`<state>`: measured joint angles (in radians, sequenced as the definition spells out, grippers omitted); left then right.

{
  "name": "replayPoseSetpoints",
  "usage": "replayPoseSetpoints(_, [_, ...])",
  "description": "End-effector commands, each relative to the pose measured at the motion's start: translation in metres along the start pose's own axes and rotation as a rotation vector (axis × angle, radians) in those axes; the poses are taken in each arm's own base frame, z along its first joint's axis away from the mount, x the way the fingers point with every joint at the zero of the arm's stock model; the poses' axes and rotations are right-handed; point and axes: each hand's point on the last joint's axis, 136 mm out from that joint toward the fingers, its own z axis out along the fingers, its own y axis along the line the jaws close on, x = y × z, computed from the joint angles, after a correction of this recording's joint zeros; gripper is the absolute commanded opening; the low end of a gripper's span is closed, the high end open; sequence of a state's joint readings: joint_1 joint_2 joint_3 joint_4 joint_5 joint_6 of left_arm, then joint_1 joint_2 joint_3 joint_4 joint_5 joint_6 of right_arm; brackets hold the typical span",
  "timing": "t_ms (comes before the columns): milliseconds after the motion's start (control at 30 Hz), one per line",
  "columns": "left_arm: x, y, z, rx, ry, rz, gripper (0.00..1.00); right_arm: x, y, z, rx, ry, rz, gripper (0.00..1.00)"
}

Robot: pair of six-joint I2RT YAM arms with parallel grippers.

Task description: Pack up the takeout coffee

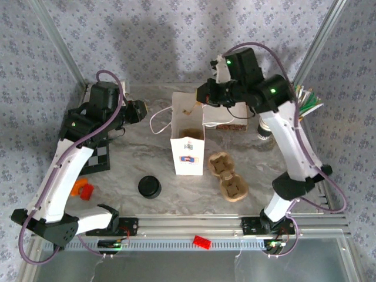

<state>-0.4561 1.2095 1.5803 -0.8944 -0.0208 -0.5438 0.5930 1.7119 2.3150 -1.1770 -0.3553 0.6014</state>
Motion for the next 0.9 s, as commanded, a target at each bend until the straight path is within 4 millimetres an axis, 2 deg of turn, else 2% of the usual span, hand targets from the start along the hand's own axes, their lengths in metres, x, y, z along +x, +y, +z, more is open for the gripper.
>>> replayPoseSetpoints(0, [-0.009,0.001,-0.009,-0.004,-0.039,0.000,0.37,-0.003,-0.013,0.012,0.043,0.027,-0.008,0.16])
replayPoseSetpoints(33, [-0.009,0.001,-0.009,-0.005,-0.039,0.001,0.37,-0.004,-0.016,0.014,0.051,0.033,-0.005,0.27])
replayPoseSetpoints(167, [-0.011,-0.003,-0.009,0.012,-0.033,0.011,0.38,-0.012,-0.024,0.007,0.069,0.011,0.000,0.43])
replayPoseSetpoints(300, [-0.014,-0.007,-0.008,0.024,-0.033,0.022,0.38,-0.028,-0.046,-0.017,0.127,-0.057,0.017,0.47])
replayPoseSetpoints(400, [-0.015,-0.005,-0.004,0.018,-0.028,0.025,0.39,-0.040,-0.084,-0.033,0.197,-0.098,0.072,0.49])
replayPoseSetpoints(533, [-0.012,-0.007,0.003,0.043,0.014,0.005,0.39,-0.042,-0.152,-0.043,0.345,-0.096,0.158,0.51])
replayPoseSetpoints(600, [-0.009,-0.014,0.007,0.074,0.043,0.005,0.41,-0.040,-0.178,-0.039,0.388,-0.076,0.180,0.52])
replayPoseSetpoints(767, [-0.001,-0.027,0.020,0.122,0.139,0.010,0.45,-0.030,-0.229,-0.019,0.439,0.009,0.241,0.56])
replayPoseSetpoints(867, [0.000,-0.027,0.026,0.118,0.150,0.004,0.45,-0.018,-0.251,-0.002,0.474,0.057,0.306,0.56])
